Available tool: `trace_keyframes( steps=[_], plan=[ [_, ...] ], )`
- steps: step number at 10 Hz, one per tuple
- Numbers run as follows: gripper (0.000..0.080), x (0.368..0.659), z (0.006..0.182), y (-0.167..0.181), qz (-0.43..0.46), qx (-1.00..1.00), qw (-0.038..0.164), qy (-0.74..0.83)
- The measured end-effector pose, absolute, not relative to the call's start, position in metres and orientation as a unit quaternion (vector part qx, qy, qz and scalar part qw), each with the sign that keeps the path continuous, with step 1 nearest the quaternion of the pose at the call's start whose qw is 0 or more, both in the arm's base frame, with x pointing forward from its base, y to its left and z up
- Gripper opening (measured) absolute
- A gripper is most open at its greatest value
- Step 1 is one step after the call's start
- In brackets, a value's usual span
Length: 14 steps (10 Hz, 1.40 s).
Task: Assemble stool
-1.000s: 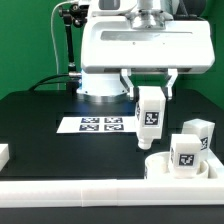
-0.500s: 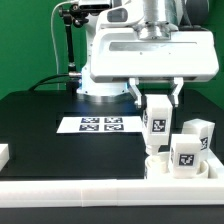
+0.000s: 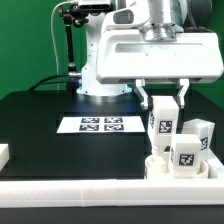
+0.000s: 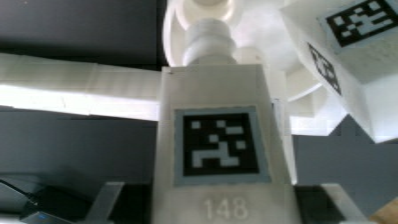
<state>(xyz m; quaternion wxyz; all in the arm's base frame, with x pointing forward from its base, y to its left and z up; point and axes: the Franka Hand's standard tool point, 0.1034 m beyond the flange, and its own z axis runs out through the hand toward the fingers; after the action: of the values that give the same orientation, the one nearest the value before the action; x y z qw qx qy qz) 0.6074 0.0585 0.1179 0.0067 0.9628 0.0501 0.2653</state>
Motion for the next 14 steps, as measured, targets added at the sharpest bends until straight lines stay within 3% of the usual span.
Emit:
trace_keyframes(
  steps=[10, 14],
  plan=[
    [0.0340, 0.600, 0.094, 0.057, 0.252, 0.966, 0.011, 0.054],
    [0.0340, 0.599, 0.093, 0.049, 0.292, 0.954, 0.024, 0.069]
  ],
)
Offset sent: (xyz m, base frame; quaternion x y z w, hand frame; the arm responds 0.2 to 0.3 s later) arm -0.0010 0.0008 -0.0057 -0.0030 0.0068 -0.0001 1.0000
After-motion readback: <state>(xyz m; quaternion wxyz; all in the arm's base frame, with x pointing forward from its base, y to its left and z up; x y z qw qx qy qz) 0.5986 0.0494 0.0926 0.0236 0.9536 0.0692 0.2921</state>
